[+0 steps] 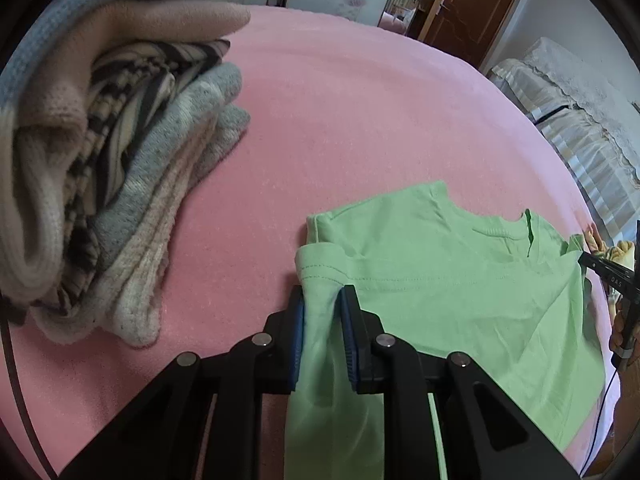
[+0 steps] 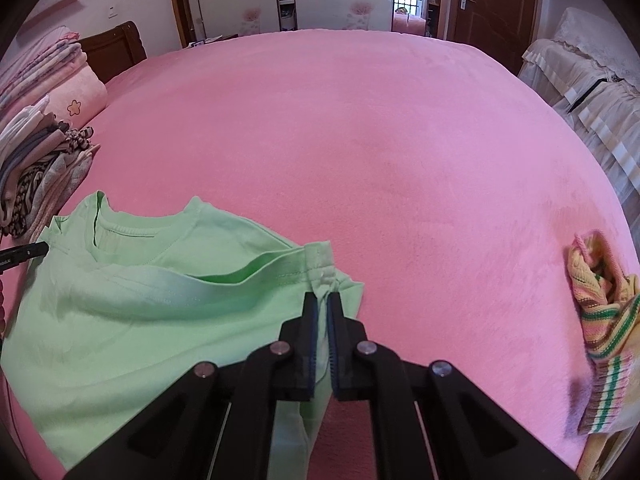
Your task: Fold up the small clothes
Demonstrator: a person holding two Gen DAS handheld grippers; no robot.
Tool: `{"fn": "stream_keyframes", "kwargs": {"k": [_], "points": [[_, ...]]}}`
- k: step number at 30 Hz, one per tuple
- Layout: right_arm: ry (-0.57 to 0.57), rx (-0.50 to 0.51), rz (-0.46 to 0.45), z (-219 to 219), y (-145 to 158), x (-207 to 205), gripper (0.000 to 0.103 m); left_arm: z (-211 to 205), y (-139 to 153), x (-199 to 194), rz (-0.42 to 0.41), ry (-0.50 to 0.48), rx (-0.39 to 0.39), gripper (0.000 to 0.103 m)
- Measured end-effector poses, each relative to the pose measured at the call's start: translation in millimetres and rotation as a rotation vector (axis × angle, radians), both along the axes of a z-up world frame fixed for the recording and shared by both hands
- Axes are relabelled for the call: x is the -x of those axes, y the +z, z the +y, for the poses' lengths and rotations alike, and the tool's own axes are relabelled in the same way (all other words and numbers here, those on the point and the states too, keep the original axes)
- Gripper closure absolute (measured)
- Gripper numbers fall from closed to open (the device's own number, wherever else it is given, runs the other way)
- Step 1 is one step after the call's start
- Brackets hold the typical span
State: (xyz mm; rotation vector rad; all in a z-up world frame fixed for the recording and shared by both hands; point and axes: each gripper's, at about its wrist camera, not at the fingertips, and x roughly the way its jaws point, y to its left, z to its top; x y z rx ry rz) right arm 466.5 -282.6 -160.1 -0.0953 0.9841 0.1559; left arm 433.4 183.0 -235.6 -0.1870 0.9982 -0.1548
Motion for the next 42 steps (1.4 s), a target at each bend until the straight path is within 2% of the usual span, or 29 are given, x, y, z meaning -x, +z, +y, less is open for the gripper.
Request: {"fn": "stream_keyframes", "kwargs": {"k": [3,5,10,13,16,21,26,36,42], "points": [[-0.004,-0.008,-0.002,-2,0,1,0.099,-2,5,1,-0.022,0.029,-0.033,0.088],[-0.007,-0.015,-0.005,-3,1,1,0.099,-3,8,2,-0.034,0.038,-0.065,0.092],[-0.015,-0.029,-0.015,-4,3,3,0.099,-23,17,4,-0.062,0.040,-0.190,0.099],[-0.018,-0.027,-0.032,-3,6,7,0.099,-37,24,8,-0.100,0.050,-0.271,0.099],[-0.020,-0.020,-0.057,-2,11,12,0.100,-45,34,13,-0.143,0.063,-0.320,0.099],[-0.049,-0.040,-0.089,-9,23,19,0.100,-53,48,11,-0.180,0.069,-0.350,0.099],[-0.078,-0.036,-0.093,-13,27,15,0.100,-53,51,-7,-0.180,0.106,-0.355,0.099],[-0.131,0.005,-0.070,-1,3,-12,0.100,-55,23,-36,-0.127,0.141,-0.402,0.099],[-0.151,0.021,-0.078,-1,-4,-12,0.100,-56,22,-33,-0.164,0.159,-0.386,0.099]]}}
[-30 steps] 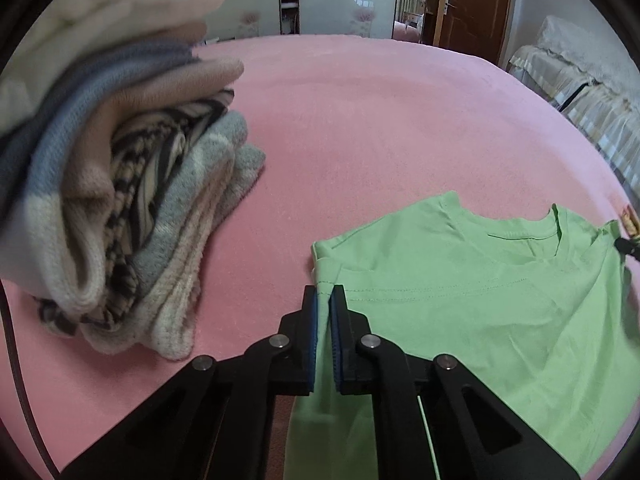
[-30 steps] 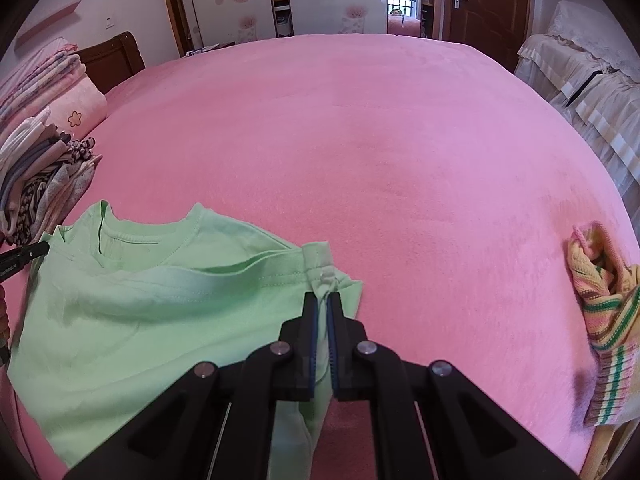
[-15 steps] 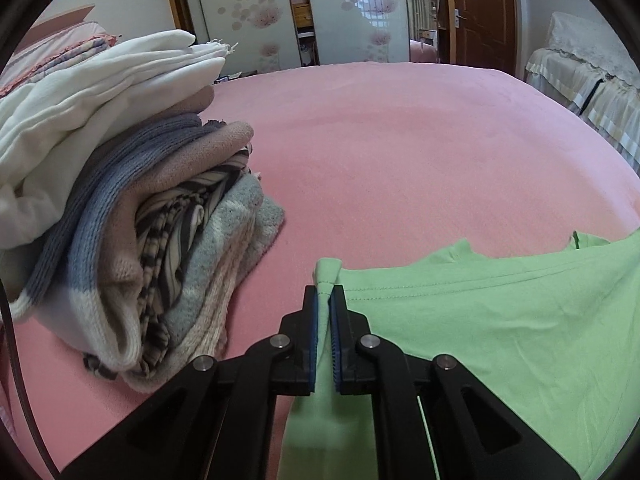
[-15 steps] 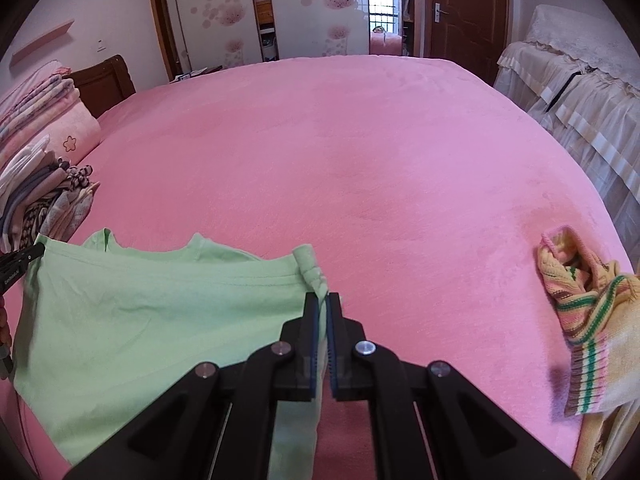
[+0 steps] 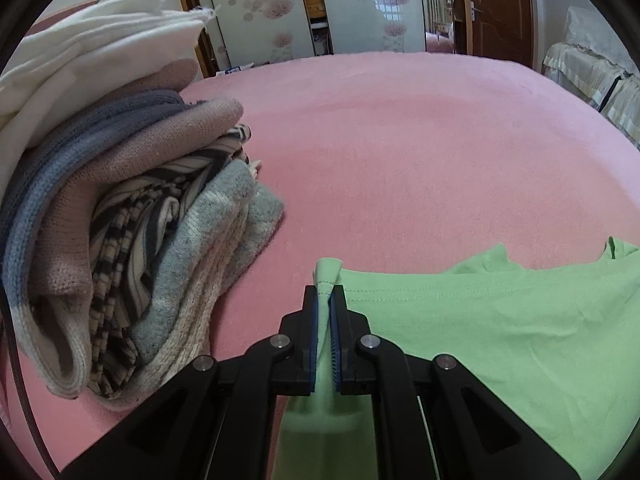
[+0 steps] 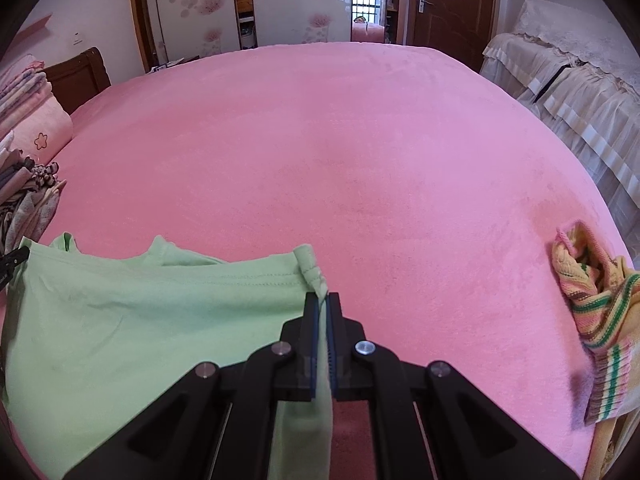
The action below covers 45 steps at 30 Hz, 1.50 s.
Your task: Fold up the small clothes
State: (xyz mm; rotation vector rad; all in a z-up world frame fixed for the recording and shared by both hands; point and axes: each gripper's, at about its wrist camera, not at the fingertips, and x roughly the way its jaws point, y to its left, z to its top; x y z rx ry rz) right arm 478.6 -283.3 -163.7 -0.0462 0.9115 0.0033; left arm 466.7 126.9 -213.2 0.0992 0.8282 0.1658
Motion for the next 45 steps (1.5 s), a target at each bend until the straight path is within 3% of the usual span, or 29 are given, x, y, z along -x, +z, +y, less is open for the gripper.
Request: {"fn": "stream_keyframes", "kwargs": {"k": [4,8,13,17,23,28,33,41,43,45], "points": [[-0.009,-0.002,-0.038,-2,7,4,0.100,2,2,-5,-0.021,-0.003,0.001,0.099],[-0.015,0.026,-0.012,3,-1,-3,0.100,-2,-9,-15,0.039,-0.004,-0.035,0.094],[-0.032,0.051,0.041,7,-4,-6,0.098,-8,-15,-17,0.091,0.009,-0.177,0.063],[-0.043,0.065,0.035,7,19,6,0.096,-7,12,-2,0.058,-0.008,-0.196,0.049],[-0.066,0.032,0.023,3,66,42,0.096,6,71,34,0.061,-0.015,-0.071,0.037],[-0.031,0.016,0.012,19,100,87,0.095,11,102,80,0.060,-0.016,-0.045,0.027],[0.041,-0.045,0.014,47,103,138,0.096,12,87,135,0.105,-0.038,0.035,0.028],[0.082,-0.074,0.004,93,62,210,0.096,10,34,202,0.127,0.049,0.316,0.029],[0.071,-0.102,0.017,98,49,217,0.096,10,20,206,0.155,0.078,0.326,0.036],[0.053,-0.115,0.031,98,38,219,0.096,12,6,206,0.183,0.111,0.332,0.037]]}}
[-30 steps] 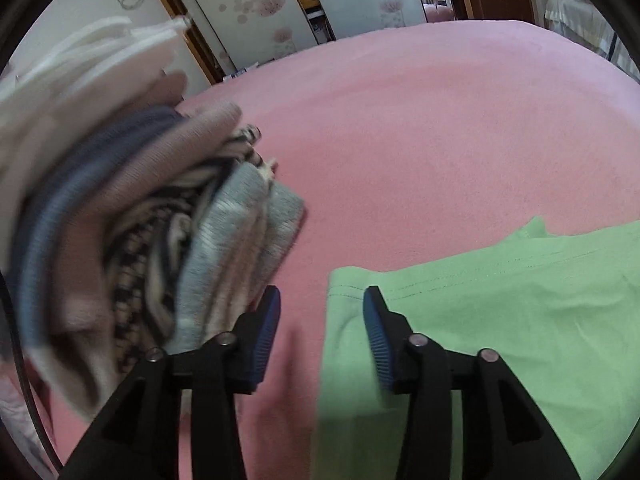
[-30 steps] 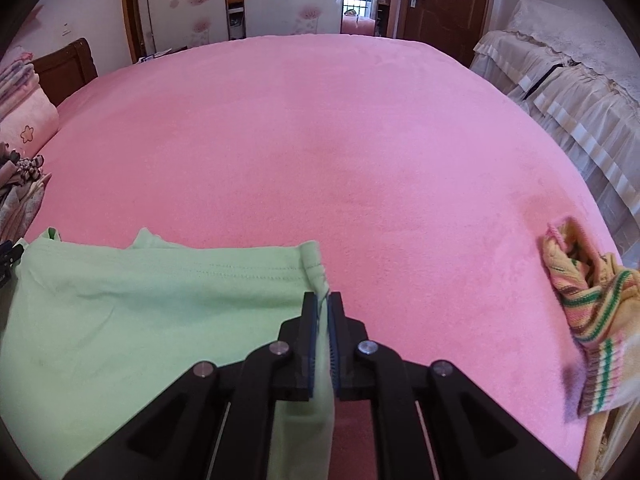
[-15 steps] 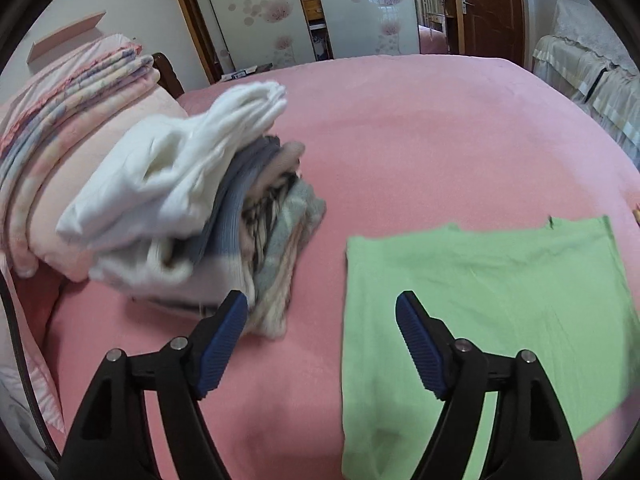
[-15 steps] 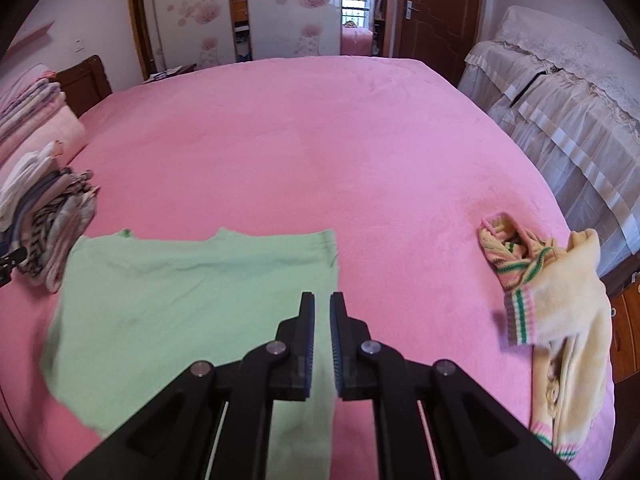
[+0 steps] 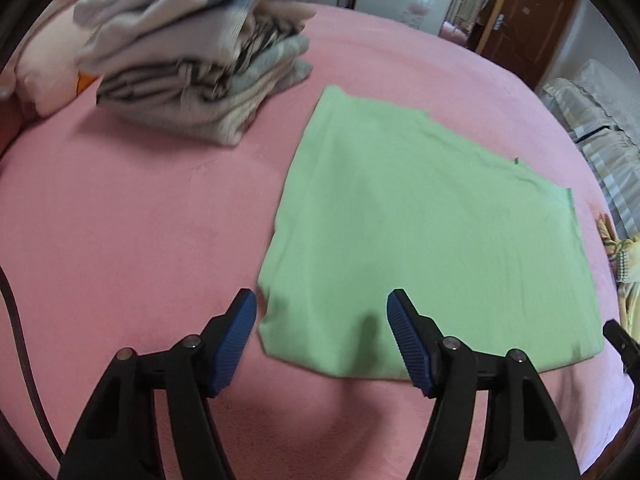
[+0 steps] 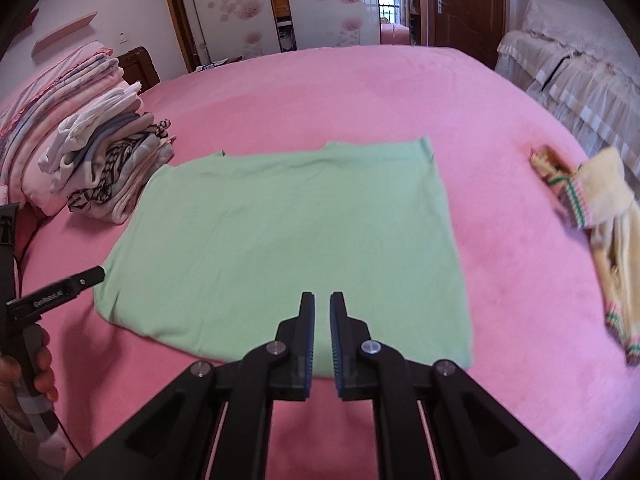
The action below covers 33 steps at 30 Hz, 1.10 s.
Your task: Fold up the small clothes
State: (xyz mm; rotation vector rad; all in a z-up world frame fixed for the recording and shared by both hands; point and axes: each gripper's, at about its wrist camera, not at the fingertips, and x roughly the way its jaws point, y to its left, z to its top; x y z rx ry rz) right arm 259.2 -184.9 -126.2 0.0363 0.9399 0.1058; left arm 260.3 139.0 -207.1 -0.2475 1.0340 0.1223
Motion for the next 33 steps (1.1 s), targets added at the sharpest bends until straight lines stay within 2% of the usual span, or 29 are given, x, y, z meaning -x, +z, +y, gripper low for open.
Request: {"fn": "stream_keyframes", "kwargs": {"k": [2,5,7,10,15,21,26,30,33], "points": [[-0.011,-0.010,0.020,-1,-12,0,0.096,2,-10,0,0.015,0.017,-0.015,0.037],[-0.042,0.019,0.051,-10,-29,-2,0.096,9,-21,1,0.033,0.034,-0.082,0.038],[-0.074,0.042,0.070,-21,-38,-4,0.096,15,-26,2,0.038,0.039,-0.082,0.038],[-0.115,0.065,0.094,-37,-47,-6,0.096,21,-30,4,0.033,0.027,-0.080,0.037],[-0.134,0.082,0.111,-51,-55,-4,0.096,16,-33,0,0.014,-0.014,-0.159,0.037],[-0.121,0.078,0.101,-47,-47,-1,0.096,21,-22,2,0.021,0.019,-0.128,0.037],[-0.085,0.053,0.059,-30,-28,3,0.096,26,8,21,-0.019,0.066,-0.044,0.037],[-0.018,0.059,0.012,-5,-11,12,0.096,32,17,43,-0.026,0.097,0.113,0.037],[0.032,0.076,-0.019,13,-3,21,0.096,34,14,60,-0.015,0.122,0.213,0.037]]}}
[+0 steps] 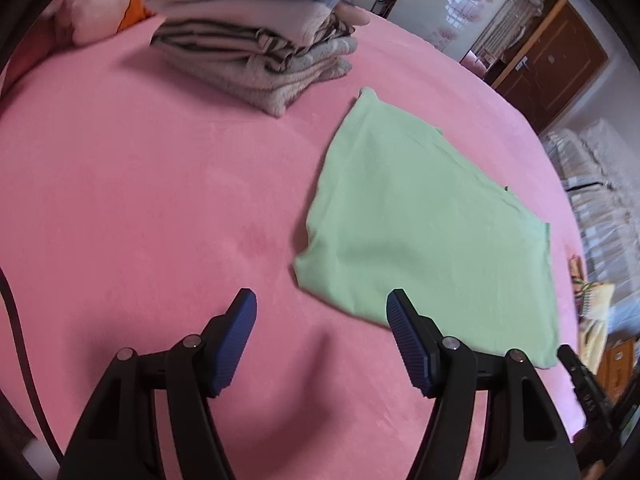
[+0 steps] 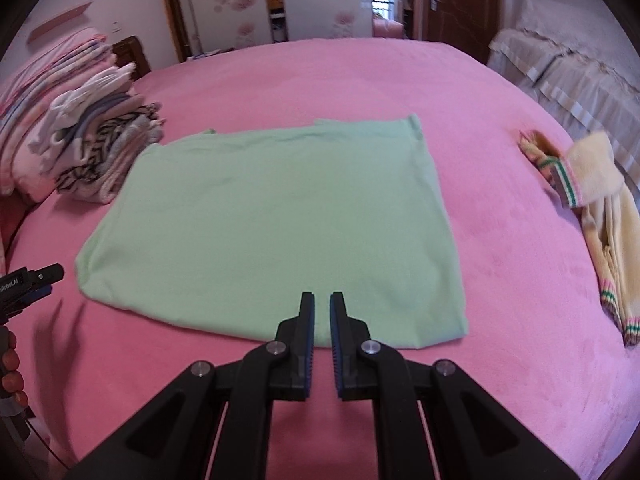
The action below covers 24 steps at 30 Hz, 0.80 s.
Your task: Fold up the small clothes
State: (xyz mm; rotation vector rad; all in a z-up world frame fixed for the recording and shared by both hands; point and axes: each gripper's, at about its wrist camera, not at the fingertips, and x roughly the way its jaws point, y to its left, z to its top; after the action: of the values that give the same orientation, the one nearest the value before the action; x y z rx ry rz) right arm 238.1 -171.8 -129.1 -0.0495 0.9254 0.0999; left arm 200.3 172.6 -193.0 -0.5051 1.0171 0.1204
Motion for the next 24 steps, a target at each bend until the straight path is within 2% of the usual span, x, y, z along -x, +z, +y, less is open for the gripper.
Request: {"fn": "stream_keyframes", "kwargs": {"k": [5,9,18,24], "points": [[0.059,0.013,-0.042,28,4,15,0.096,-8,-13,17,0.009,0.032,0.038,0.033],[0.080,-0.014,-0.021,41,-3,19,0.096,-11,-30,15,0.022,0.039,0.107,0.033],[0.093,-0.036,-0.002,47,-12,20,0.096,-19,-51,1,-0.061,0.080,0.261,0.033],[0.081,-0.043,0.005,46,-17,16,0.096,-26,-61,-14,-0.089,0.098,0.258,0.033]]}}
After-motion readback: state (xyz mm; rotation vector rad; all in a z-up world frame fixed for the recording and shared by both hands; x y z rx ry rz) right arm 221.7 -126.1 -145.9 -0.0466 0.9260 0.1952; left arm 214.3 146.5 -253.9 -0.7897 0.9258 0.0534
